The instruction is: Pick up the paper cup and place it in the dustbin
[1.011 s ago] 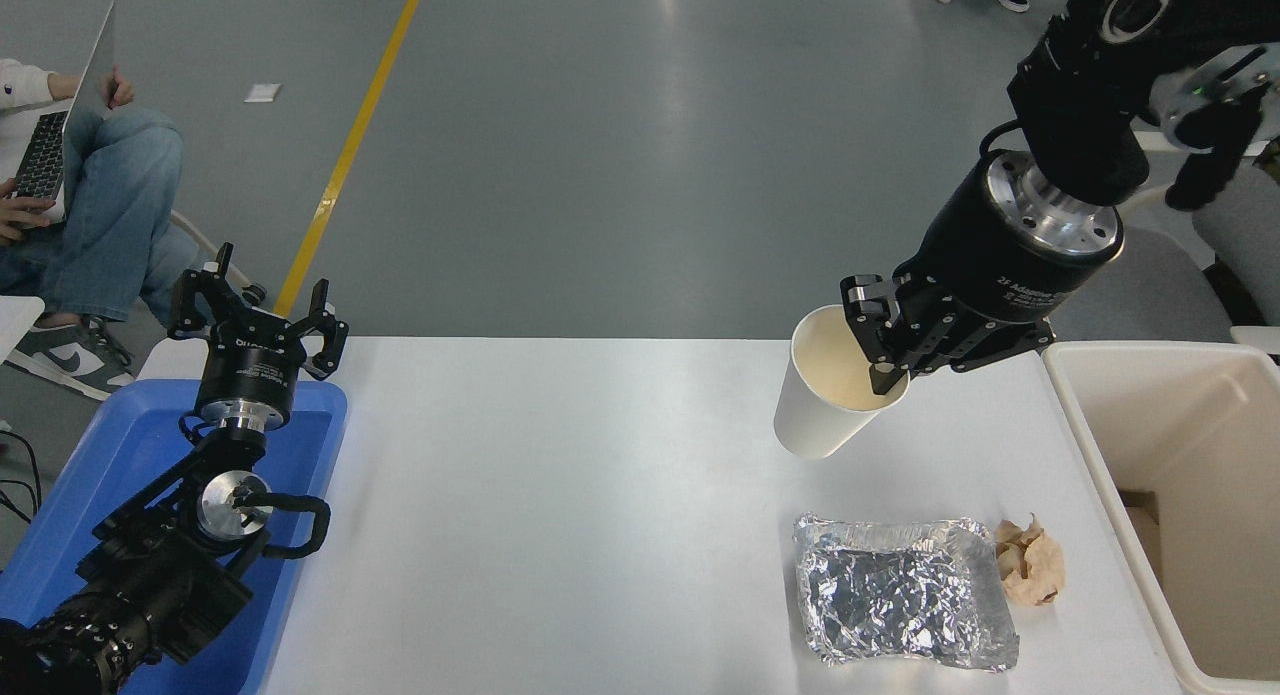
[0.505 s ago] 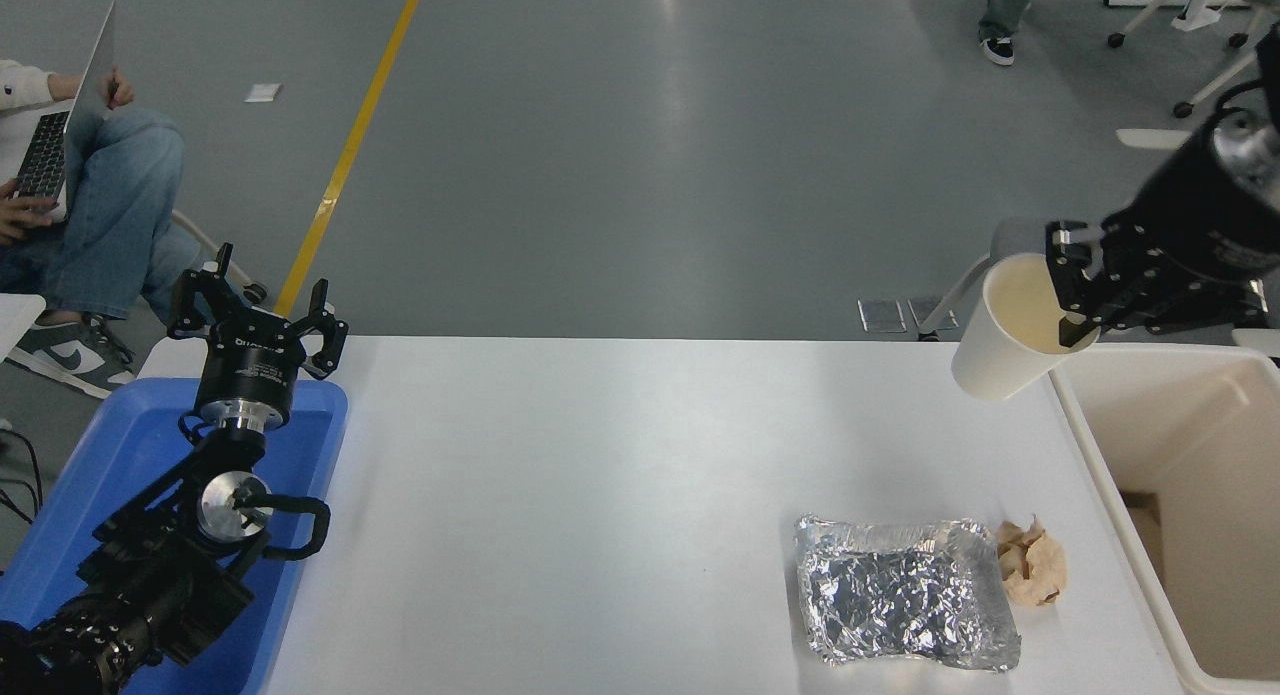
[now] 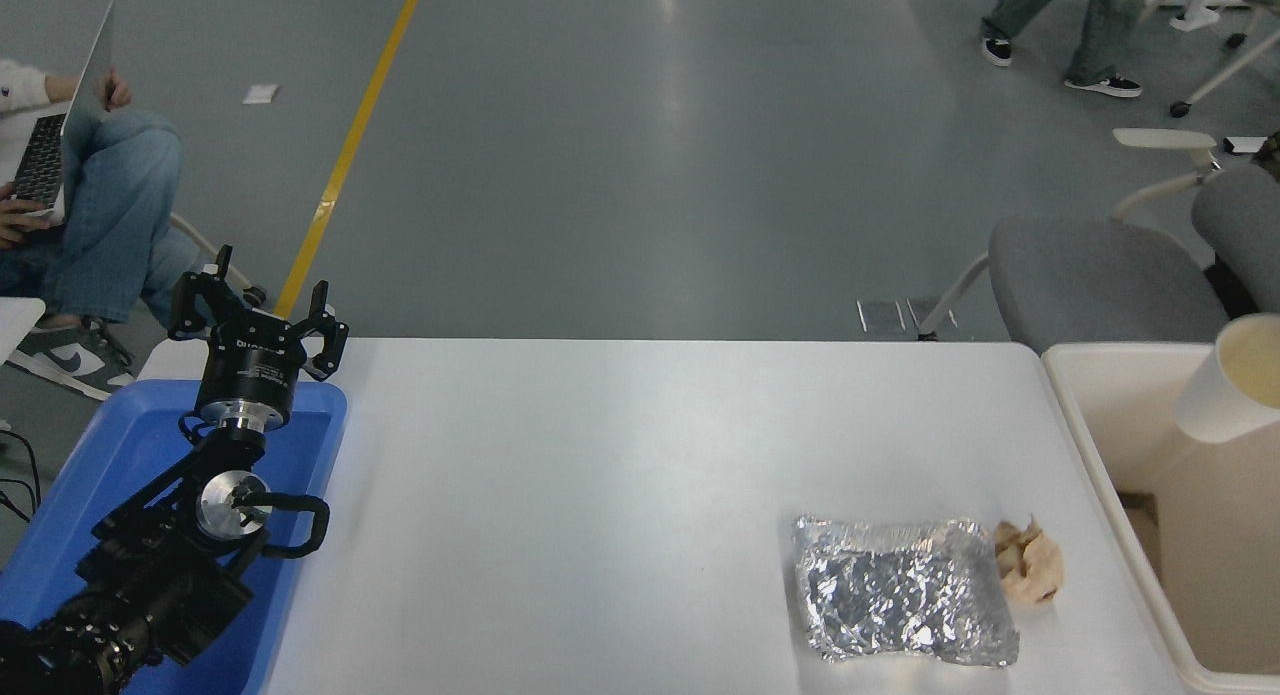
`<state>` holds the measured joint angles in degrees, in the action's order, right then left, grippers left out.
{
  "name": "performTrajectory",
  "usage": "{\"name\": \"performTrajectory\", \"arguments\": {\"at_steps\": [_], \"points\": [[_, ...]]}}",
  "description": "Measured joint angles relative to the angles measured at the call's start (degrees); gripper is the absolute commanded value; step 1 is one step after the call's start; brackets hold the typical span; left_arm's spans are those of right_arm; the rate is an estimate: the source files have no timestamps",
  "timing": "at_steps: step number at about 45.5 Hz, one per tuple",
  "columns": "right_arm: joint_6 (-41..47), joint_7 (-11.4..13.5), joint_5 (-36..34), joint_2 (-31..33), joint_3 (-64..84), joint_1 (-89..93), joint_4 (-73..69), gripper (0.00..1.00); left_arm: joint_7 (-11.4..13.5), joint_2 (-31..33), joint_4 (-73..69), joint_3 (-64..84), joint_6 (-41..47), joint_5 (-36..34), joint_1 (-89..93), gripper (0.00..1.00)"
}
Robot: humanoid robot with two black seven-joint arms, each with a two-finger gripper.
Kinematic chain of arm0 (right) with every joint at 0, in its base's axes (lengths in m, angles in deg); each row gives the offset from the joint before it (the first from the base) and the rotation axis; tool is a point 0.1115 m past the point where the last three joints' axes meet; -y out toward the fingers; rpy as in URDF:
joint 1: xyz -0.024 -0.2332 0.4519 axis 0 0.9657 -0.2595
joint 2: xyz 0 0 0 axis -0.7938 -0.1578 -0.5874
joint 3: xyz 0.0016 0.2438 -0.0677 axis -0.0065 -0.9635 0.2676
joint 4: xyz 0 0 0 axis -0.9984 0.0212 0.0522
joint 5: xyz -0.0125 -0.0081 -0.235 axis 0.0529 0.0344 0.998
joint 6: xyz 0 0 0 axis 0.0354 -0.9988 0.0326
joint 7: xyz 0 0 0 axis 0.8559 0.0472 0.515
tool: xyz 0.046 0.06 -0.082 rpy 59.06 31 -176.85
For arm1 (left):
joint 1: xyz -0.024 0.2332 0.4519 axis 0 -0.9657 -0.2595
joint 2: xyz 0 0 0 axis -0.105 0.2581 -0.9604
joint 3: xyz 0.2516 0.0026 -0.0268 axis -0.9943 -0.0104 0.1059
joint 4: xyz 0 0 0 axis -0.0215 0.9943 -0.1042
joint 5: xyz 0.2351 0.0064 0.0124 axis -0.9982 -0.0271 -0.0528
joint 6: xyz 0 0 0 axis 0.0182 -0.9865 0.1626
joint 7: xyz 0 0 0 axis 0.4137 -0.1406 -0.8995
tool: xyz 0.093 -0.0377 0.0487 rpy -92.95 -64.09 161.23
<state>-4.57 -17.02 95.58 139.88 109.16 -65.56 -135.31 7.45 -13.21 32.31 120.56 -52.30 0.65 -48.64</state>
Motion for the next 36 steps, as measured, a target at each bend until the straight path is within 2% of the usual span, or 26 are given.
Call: {"name": "performTrajectory", "arguments": {"at_steps": [16, 36], "points": [[-12.2, 0.0, 0.6, -5.7, -15.4, 29.9, 20.7, 0.0, 0.0, 0.0, 0.0, 0.0, 0.0, 0.0, 0.0, 0.99], [-23.1, -0.1, 0.7, -17.1, -20.2, 51.3, 42.2, 0.0, 0.0, 0.0, 0.0, 0.0, 0.0, 0.0, 0.0, 0.99]]}}
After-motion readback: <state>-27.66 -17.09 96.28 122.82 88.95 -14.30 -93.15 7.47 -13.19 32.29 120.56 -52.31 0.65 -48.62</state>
